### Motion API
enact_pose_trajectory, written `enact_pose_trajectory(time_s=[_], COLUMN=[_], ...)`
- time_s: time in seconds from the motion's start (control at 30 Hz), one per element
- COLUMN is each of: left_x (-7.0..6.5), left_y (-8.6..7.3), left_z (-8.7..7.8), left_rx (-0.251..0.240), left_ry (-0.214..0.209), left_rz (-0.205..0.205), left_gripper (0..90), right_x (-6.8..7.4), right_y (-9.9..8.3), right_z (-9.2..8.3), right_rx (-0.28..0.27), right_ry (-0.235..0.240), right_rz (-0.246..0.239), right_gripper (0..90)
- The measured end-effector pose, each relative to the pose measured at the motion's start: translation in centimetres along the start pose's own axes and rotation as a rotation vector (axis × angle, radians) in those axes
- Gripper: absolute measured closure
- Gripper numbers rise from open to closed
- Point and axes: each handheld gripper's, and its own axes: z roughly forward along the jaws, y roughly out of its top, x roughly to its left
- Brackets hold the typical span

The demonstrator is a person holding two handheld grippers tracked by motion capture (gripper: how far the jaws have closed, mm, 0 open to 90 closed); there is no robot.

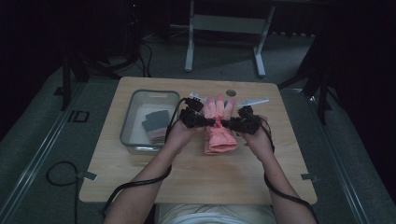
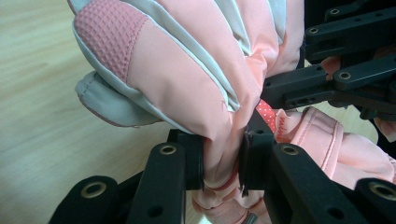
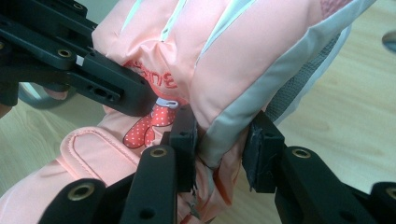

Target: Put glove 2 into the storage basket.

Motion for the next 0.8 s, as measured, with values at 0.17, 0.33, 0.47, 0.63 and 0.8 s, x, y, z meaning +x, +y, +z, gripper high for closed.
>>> enact_pose_trajectory(time_s=[0.17,0.33,0.47,0.63,0.8], left_x=[0.2,0.7,1.1,1.7,2.8], left_y=[0.8,1.6,1.7,1.7,1.5], left_z=[-1.6,-3.8,-4.8,-6.5,-8.5], left_rx=[-0.019,-0.030,-0.042,-0.063,-0.078], left_ry=[0.028,0.069,0.079,0.110,0.136], left_rz=[0.006,0.019,0.010,0.001,-0.018], left_gripper=[74.3,74.2,74.2,74.2,74.3], right_x=[0.8,1.6,2.4,3.5,4.5], right_y=[2.1,3.7,4.9,6.5,8.0], right_z=[-0.1,0.2,0.5,1.2,2.0], right_rx=[-0.016,-0.035,-0.046,-0.052,-0.047], right_ry=[0.002,0.015,0.029,0.042,0.060], right_rz=[-0.027,-0.045,-0.058,-0.080,-0.103], right_gripper=[68.1,68.1,68.1,68.1,68.2])
